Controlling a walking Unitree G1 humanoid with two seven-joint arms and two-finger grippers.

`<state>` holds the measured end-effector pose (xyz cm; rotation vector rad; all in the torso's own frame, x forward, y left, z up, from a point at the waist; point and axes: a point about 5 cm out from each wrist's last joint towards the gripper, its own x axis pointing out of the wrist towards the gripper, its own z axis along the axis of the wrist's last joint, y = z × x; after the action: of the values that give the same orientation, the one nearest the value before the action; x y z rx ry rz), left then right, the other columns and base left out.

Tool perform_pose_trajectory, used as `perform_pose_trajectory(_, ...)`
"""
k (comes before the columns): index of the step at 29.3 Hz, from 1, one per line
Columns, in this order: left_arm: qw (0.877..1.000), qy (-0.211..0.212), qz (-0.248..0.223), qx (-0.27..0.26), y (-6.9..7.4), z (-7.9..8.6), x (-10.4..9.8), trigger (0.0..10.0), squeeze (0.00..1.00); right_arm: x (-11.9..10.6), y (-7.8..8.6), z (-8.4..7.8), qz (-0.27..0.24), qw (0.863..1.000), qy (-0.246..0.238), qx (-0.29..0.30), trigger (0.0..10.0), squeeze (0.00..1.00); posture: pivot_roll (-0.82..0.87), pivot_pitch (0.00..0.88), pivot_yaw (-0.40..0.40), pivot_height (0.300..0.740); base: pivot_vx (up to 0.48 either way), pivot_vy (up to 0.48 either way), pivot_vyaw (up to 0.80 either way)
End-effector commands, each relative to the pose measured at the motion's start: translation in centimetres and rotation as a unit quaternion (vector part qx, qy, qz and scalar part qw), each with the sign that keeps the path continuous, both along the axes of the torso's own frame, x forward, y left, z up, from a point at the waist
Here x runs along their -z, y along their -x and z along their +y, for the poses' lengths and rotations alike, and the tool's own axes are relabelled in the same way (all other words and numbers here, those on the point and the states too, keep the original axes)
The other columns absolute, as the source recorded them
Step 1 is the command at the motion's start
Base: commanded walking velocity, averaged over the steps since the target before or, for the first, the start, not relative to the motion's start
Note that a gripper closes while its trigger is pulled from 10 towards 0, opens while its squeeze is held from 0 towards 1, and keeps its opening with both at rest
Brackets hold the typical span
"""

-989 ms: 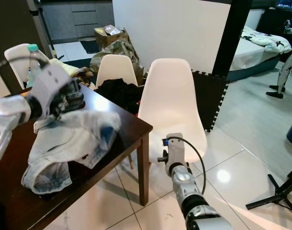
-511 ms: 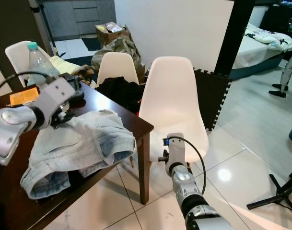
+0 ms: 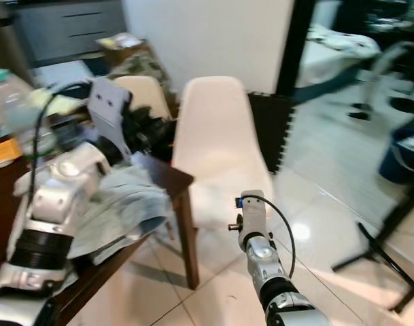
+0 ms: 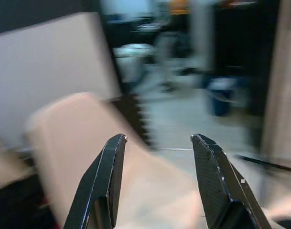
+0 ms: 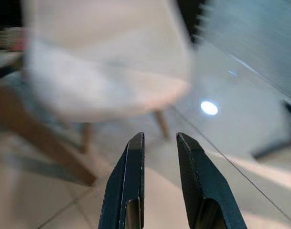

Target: Hang hanger

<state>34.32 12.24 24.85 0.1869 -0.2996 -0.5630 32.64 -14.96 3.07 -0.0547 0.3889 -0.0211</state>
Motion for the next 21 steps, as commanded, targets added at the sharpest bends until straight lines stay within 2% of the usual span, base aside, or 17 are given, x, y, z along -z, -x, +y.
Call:
perform_pose_trajectory(1, 1.000, 0.000, 0.006, 0.015, 0.1, -0.4, 0.6, 10.0, 0.00, 0.7, 0.5, -0.2, 0.017, 1.000, 0.004, 0.007, 10.0, 0.00, 0.06, 0.000, -0.003, 0.740, 0.000, 0.000, -0.80)
perform_pose_trajectory(5, 1.000, 0.002, 0.008, 0.020, 0.1, -0.7, 0.9, 10.0, 0.00, 0.8, 0.6, -0.5, 0.021, 1.000, 0.008, 0.012, 10.0, 0.00, 0.06, 0.000, -0.001, 0.740, 0.000, 0.000, -0.80)
perform_pose_trajectory(7, 1.000, -0.010, 0.023, 0.011, -0.3, -1.2, 2.0, 10.0, 0.00, 0.9, 0.7, -1.0, 0.027, 0.999, 0.011, 0.025, 10.0, 0.00, 0.06, 0.000, 0.010, 0.740, 0.000, 0.000, -0.80)
perform_pose_trajectory(10, 1.000, -0.010, 0.023, 0.011, -0.3, -1.2, 2.0, 10.0, 0.00, 0.9, 0.7, -1.0, 0.027, 0.999, 0.011, 0.025, 10.0, 0.00, 0.06, 0.000, 0.010, 0.740, 0.000, 0.000, -0.80)
perform_pose_trajectory(12, 0.998, -0.029, 0.040, -0.026, -0.8, -0.7, 3.6, 10.0, 0.00, 1.0, 0.7, -0.9, 0.029, 0.999, 0.010, 0.028, 10.0, 0.00, 0.06, 0.000, 0.007, 0.740, 0.000, 0.000, -0.80)
perform_pose_trajectory(17, 0.996, -0.042, 0.054, -0.062, -1.1, 0.0, 4.9, 10.0, 0.00, 1.1, 0.8, -0.7, 0.030, 0.999, 0.008, 0.027, 10.0, 0.00, 0.06, 0.000, 0.005, 0.740, 0.000, 0.000, -0.80)
perform_pose_trajectory(20, 0.988, -0.058, 0.099, -0.105, -1.2, 0.8, 7.5, 10.0, 0.00, 1.0, 0.7, -0.6, 0.031, 0.999, 0.006, 0.026, 10.0, 0.00, 0.06, 0.000, 0.006, 0.740, 0.000, 0.000, -0.80)
perform_pose_trajectory(21, 0.988, -0.058, 0.099, -0.105, -1.2, 0.8, 7.5, 10.0, 0.00, 1.0, 0.7, -0.6, 0.031, 0.999, 0.006, 0.026, 10.0, 0.00, 0.06, 0.000, 0.006, 0.740, 0.000, 0.000, -0.80)
